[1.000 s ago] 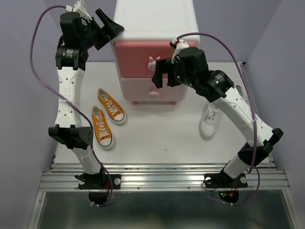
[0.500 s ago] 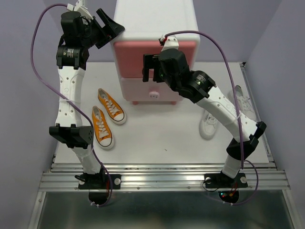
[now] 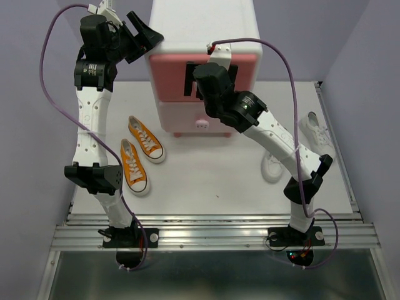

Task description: Place and organize the shoes in the shoe cabinet

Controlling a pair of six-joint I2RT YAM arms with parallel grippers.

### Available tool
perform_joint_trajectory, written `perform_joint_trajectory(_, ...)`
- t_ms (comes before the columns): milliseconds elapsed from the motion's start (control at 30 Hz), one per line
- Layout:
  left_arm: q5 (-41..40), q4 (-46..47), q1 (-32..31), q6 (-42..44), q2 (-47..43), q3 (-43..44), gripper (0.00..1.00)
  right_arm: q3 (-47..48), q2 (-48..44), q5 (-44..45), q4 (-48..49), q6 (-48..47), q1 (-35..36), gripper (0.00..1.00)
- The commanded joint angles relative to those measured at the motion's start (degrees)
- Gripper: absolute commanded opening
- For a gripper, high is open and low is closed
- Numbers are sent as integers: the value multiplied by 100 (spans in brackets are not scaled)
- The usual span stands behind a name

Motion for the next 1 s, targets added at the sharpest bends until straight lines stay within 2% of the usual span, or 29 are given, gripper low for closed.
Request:
perform_joint_trajectory(0,-120,-717,-32,473,165,-181,92,319,113,547,376,63,34,97)
perform_joint_trajectory(67,-129,-752,-32,491,166,-198,92,363,201,503,464,-42,34,93)
perform_joint_trajectory(267,-190,-779,-32,526,130,-277,92,662,456,643,491,19,34,68)
perform_joint_trajectory(300,-190,-779,-32,526,130,-277,93,671,465,687,482,45,34,57)
perform_joint_trajectory(333,-190,-779,-41,517,139,-277,92,654,456,714,491,63,34,52)
perform_joint_trajectory(367,-208,-779,-32,526,130,-277,93,645,430,688,509,72,34,41)
perform_joint_trajectory(467,-252,-814,-32,535,122,-286,93,513,316,582,535,98,34,30)
perform_joint_trajectory(567,-401,-866,-41,544,122,-286,93,-21,17,521,535,282,34,17)
perform_joint_trajectory(733,-586,-902,-41,517,122,-313,93,-610,-492,187,535,353,227,7)
perform_joint_trajectory(967,-797,-972,-50,482,139,-339,93,-1368,-1099,37,483,537,639,2)
